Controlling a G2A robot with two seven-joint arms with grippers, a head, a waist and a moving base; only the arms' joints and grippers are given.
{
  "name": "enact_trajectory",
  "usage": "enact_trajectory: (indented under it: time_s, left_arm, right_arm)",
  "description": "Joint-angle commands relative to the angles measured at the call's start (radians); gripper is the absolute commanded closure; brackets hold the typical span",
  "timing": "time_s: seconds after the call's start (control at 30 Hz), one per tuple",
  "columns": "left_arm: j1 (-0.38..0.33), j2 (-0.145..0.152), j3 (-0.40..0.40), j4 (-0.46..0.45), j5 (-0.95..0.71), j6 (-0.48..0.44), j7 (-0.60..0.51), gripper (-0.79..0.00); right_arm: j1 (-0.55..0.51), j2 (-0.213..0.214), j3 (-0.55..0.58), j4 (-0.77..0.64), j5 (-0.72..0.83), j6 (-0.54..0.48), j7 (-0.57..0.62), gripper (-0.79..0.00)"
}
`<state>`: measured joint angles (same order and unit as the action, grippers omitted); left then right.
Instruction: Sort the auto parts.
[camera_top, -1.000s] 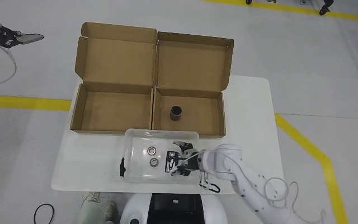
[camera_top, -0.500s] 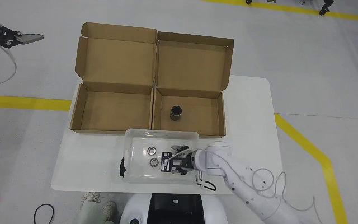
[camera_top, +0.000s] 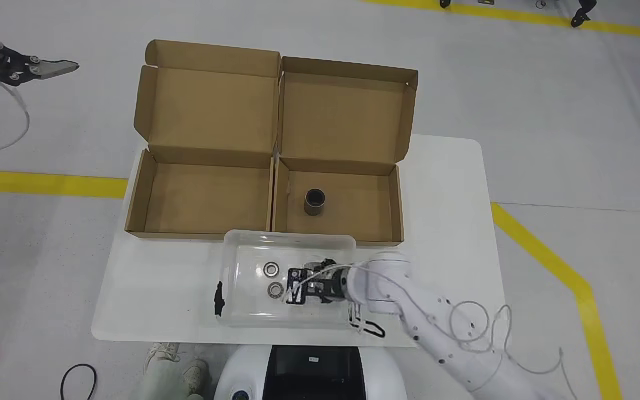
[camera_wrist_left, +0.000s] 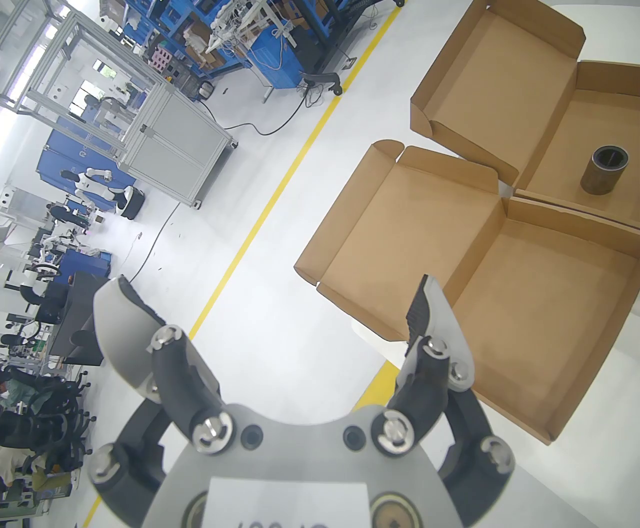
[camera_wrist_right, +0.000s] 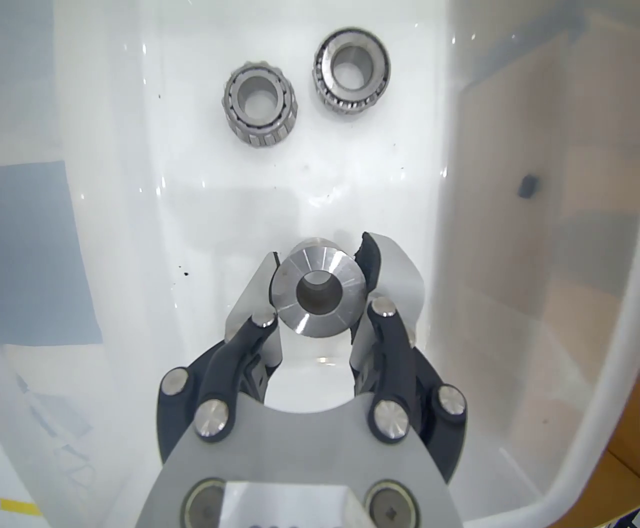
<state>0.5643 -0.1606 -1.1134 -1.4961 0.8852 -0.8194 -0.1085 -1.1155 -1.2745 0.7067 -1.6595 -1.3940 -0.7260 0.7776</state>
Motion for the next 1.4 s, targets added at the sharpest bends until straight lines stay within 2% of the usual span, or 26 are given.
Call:
enact_trajectory:
  time_s: [0.0, 0.2, 0.33, 0.5, 0.63, 0.87, 1.07, 1.37]
  left_arm:
    - [0.0, 0.0, 0.0, 0.0, 0.0, 0.0, 0.0, -0.785]
    - [0.0, 0.0, 0.0, 0.0, 0.0, 0.0, 0.0, -0.785]
    - [0.0, 0.0, 0.0, 0.0, 0.0, 0.0, 0.0, -0.785]
    - [0.0, 0.0, 0.0, 0.0, 0.0, 0.0, 0.0, -0.785]
    - [0.0, 0.0, 0.0, 0.0, 0.0, 0.0, 0.0, -0.785]
    - [0.0, 0.0, 0.0, 0.0, 0.0, 0.0, 0.0, -0.785]
    - [0.0, 0.0, 0.0, 0.0, 0.0, 0.0, 0.0, -0.785]
    - [0.0, 0.0, 0.0, 0.0, 0.0, 0.0, 0.0, -0.785]
  right_arm:
    - [-0.004, 0.003, 0.01, -0.022, -0.001, -0.007, -0.036, 0.0]
    - [-0.013, 0.011, 0.029, -0.069, 0.003, -0.04, -0.185, 0.0]
    - [-0.003, 0.005, 0.016, -0.069, 0.018, -0.055, -0.328, 0.0]
    - [0.042, -0.013, -0.009, -0.016, 0.05, -0.068, -0.543, 0.0]
    - [0.1, -0.035, -0.036, 0.04, 0.064, -0.067, -0.657, 0.0]
    - [0.219, -0.074, -0.057, 0.104, 0.112, -0.058, -0.765, 0.0]
    - [0.292, -0.095, -0.013, 0.16, 0.189, -0.042, -0.909, 0.0]
    - [0.358, -0.106, 0.057, 0.162, 0.237, -0.037, -0.977, 0.0]
